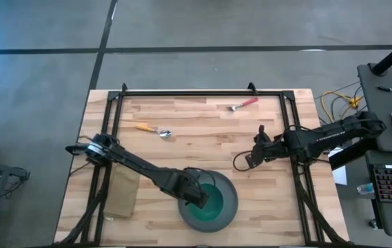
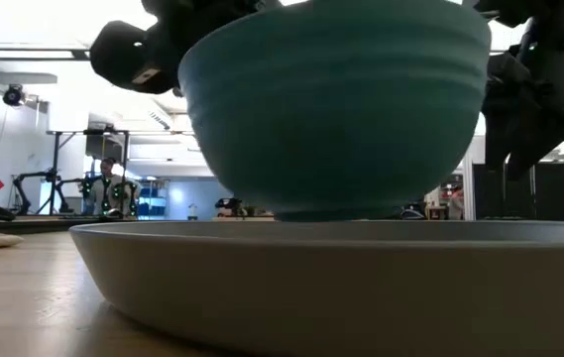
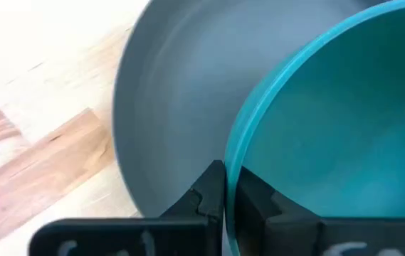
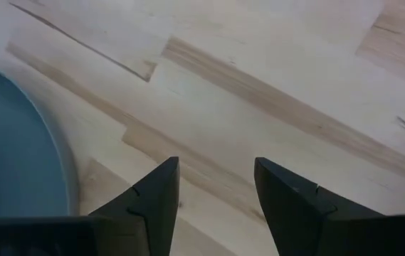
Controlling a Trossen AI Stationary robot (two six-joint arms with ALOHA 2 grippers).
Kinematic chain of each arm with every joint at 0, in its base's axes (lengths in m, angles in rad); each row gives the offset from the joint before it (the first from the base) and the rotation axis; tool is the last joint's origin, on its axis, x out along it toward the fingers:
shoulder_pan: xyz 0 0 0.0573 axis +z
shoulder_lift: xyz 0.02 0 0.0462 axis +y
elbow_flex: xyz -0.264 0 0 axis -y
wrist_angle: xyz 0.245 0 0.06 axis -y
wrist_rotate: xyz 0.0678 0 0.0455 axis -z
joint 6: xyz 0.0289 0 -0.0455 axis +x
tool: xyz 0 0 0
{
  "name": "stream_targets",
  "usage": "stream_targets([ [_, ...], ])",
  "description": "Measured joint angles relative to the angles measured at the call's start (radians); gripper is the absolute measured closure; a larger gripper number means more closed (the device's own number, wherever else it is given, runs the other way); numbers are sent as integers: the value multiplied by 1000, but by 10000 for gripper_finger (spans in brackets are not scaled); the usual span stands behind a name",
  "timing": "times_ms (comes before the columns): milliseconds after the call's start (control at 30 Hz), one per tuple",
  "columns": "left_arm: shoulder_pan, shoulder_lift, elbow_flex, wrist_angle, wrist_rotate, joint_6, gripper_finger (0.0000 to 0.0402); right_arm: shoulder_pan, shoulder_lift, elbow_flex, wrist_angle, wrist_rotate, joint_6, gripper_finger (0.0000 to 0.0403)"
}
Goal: Set table place
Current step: Put the bowl on the plate
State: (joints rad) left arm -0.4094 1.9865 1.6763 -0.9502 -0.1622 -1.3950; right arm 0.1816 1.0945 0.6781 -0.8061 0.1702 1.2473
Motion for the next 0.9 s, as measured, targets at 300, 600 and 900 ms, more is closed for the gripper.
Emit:
stream_targets([
  [300, 25, 1, 3, 8, 3, -5, 402, 26, 29, 0, 30, 41, 13, 229],
  [600, 42, 7, 0, 59, 6, 44, 400, 26, 29, 0, 34, 41, 3, 230],
  [900, 43, 7, -29, 79, 33, 41, 335, 26, 29, -3, 34, 44, -18, 229],
])
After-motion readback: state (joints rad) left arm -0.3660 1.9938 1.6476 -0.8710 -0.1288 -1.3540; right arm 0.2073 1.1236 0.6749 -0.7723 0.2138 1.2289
